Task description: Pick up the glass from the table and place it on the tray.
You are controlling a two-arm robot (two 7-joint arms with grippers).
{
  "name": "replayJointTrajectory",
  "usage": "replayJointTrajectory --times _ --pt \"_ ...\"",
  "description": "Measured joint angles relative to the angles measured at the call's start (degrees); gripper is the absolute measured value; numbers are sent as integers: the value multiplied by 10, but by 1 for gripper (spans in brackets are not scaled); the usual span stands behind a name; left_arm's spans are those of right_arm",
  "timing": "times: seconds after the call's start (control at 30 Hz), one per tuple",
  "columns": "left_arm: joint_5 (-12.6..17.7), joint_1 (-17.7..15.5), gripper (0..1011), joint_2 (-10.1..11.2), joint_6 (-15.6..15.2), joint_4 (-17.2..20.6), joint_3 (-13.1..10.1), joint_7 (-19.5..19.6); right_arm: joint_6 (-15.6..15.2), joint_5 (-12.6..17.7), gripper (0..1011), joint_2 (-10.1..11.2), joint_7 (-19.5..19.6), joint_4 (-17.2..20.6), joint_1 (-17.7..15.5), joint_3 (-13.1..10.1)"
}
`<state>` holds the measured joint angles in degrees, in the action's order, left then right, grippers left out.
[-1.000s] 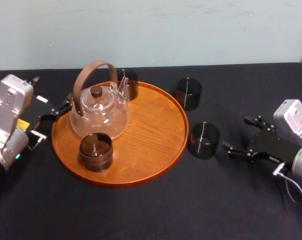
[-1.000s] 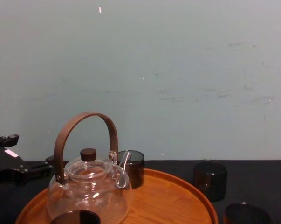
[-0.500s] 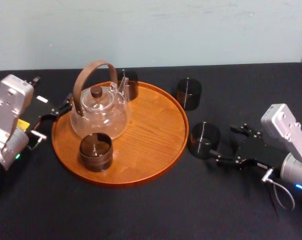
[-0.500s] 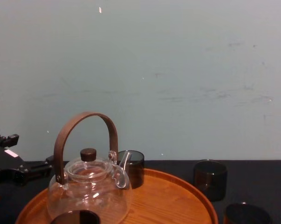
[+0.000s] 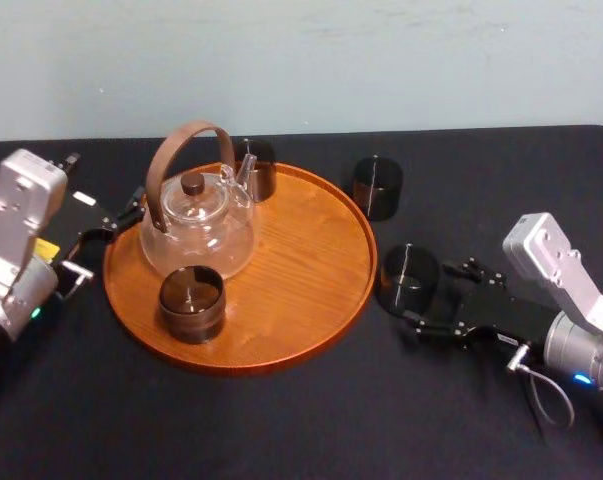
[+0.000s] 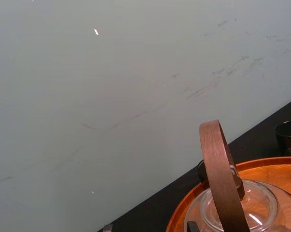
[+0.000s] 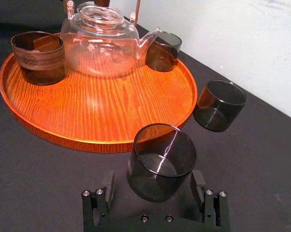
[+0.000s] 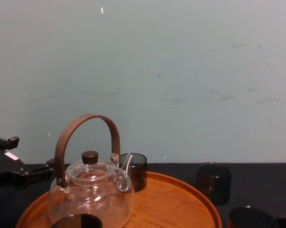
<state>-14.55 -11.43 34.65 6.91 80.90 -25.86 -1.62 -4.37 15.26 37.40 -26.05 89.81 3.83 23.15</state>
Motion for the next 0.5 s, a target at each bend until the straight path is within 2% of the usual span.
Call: replayJointTrajectory --times 0.5 --pt "0 0 1001 0 0 0 0 0 -31 7 1002 -29 -18 -24 15 -14"
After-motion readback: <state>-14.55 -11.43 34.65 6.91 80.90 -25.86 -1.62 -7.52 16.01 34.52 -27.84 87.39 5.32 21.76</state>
